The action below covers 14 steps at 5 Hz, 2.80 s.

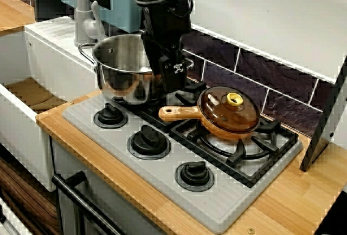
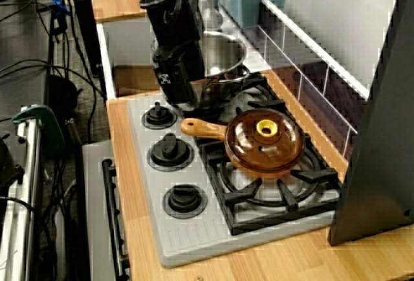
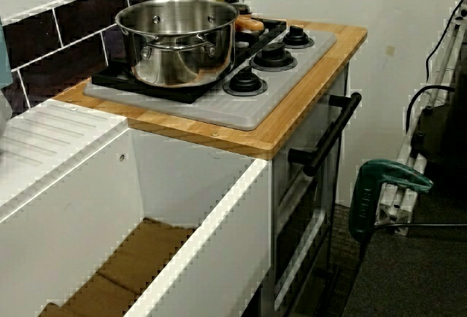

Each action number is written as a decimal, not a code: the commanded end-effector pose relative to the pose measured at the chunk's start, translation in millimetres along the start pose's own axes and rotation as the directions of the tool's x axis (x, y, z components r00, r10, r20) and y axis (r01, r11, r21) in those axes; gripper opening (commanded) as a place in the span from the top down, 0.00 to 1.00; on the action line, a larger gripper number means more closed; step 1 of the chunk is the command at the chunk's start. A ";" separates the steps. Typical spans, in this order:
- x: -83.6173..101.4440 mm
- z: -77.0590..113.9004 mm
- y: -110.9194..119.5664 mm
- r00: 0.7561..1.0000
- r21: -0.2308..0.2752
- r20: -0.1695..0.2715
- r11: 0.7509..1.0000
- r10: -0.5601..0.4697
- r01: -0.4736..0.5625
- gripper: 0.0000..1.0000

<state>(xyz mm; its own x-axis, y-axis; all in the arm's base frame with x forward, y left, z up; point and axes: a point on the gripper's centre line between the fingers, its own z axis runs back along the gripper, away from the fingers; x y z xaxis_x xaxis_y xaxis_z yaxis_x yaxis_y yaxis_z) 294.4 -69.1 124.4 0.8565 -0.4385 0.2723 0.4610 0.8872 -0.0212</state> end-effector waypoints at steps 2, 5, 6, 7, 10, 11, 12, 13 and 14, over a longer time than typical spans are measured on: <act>4.4 42.1 21.8 0.994 0.054 0.097 0.997 0.058 -0.063 0.00; -16.6 35.9 50.9 0.988 0.110 0.109 0.987 0.108 -0.120 0.00; -19.9 19.6 53.4 0.990 0.130 0.090 0.984 0.108 -0.119 0.00; -20.3 10.4 51.7 0.992 0.127 0.078 0.986 0.098 -0.107 0.00; -23.0 -10.4 50.4 0.994 0.134 0.044 0.986 0.099 -0.104 0.00; -23.2 -17.9 50.2 0.994 0.141 0.036 0.985 0.099 -0.103 0.00; -20.9 -20.5 52.0 0.994 0.131 0.024 0.986 0.105 -0.107 1.00; -14.1 -13.1 55.5 0.993 0.117 0.024 0.986 0.119 -0.121 1.00; -4.4 -2.6 56.9 0.992 0.094 0.019 0.988 0.123 -0.125 1.00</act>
<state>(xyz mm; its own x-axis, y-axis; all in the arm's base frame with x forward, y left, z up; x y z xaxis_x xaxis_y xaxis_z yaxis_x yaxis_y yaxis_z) 313.3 -19.4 102.5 0.9234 -0.3062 0.2314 0.3118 0.9501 0.0129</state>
